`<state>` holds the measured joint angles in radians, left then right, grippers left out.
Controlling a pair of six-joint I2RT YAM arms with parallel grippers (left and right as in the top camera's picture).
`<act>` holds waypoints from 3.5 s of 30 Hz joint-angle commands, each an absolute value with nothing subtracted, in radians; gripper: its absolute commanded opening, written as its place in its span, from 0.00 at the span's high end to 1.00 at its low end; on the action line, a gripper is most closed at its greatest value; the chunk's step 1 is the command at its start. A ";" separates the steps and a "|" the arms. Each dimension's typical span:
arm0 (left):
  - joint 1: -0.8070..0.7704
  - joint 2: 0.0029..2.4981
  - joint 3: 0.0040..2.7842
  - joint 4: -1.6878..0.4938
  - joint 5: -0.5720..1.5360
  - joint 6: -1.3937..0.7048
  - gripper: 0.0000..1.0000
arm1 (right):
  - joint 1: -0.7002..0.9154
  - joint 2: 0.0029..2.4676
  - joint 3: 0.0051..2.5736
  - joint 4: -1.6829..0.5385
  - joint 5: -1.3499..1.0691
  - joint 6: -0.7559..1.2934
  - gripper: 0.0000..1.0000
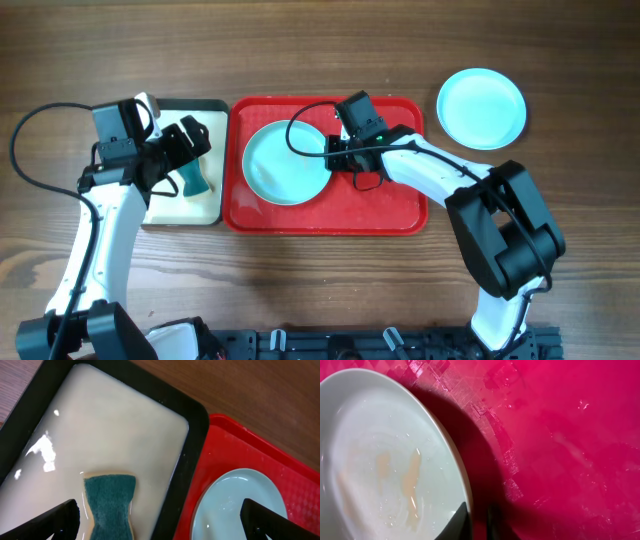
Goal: Clean dirty plates on tray and stack at the side
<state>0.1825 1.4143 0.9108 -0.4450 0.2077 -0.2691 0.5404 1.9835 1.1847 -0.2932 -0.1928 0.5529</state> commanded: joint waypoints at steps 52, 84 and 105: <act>0.445 0.931 1.025 -0.492 0.224 -0.307 0.00 | 0.917 2.070 1.502 0.162 0.444 0.180 0.96; 0.445 1.138 1.025 -0.492 0.224 -0.307 0.00 | 1.020 2.071 1.502 0.852 0.502 -0.992 0.96; 0.445 1.148 1.025 -0.492 0.224 -0.307 0.00 | 1.018 2.071 1.501 0.795 0.511 -0.887 0.96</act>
<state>0.4400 1.1412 1.0168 -0.4934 0.2150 -0.2985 1.0214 2.0640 1.4868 0.7898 0.4953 -0.9131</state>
